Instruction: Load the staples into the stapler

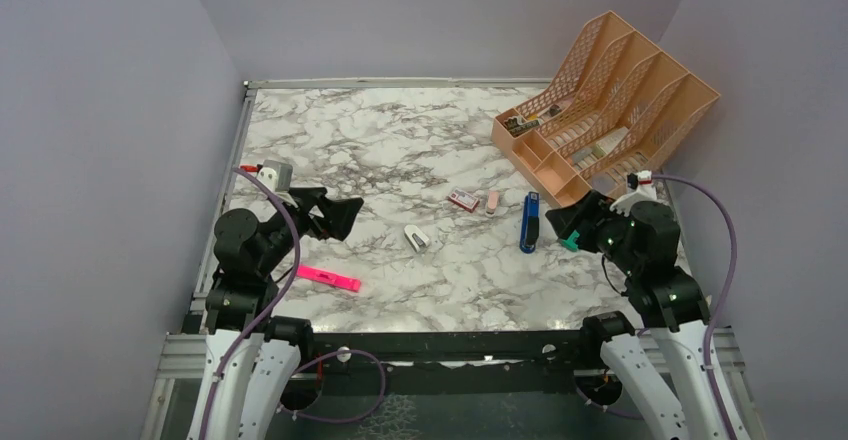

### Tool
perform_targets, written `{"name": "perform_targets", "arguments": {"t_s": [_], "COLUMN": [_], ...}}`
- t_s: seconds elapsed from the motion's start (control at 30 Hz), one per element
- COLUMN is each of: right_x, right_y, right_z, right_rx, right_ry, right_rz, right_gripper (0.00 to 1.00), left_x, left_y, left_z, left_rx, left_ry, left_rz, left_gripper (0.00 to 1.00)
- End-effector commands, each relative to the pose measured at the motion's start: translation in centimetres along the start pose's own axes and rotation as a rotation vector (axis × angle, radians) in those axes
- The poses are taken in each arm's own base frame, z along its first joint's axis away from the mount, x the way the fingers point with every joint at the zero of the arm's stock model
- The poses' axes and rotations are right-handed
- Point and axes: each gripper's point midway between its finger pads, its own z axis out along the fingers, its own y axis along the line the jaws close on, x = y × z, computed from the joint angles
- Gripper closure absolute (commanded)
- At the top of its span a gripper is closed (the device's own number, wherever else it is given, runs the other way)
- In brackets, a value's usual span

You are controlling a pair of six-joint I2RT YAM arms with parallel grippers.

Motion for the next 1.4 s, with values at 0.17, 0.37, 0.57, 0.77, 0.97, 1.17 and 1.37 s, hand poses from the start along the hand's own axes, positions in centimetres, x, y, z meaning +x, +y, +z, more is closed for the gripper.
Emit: {"name": "perform_targets", "arguments": {"t_s": [0.17,0.37,0.57,0.77,0.97,1.17,1.37], "right_x": [-1.5,-1.0,-0.5,0.6,1.8,4.3,6.3], "right_y": [1.6,3.8,2.4,-1.6,1.6,7.7,9.5], "right_z": [1.1,3.1,5.7,6.8,9.6,14.4,18.7], "right_rx": [-0.090,-0.223,-0.111,0.105,0.012,-0.126,-0.279], "right_ry": [-0.049,0.047,0.180,0.251,0.276,0.319,0.378], "right_rz": [-0.059,-0.190,-0.164,-0.175,-0.231,-0.459,-0.692], "right_gripper": [0.24,0.24,0.25,0.26,0.29,0.31,0.28], "left_x": [1.2,0.4,0.9,-0.6,0.9,2.8,4.3], "left_y": [0.9,3.9,4.3,5.5,4.0,4.9,5.3], "left_z": [0.2,0.6,2.2,1.6,3.1,4.8,5.6], "left_rx": [-0.045,-0.196,-0.162,-0.239,-0.110,-0.121,-0.121], "left_ry": [0.008,-0.053,-0.103,-0.171,-0.107,-0.005,0.068], "left_rz": [-0.120,-0.122,-0.192,-0.154,-0.149,-0.206,-0.240], "left_gripper": [0.01,0.01,0.01,0.01,0.01,0.01,0.01]}}
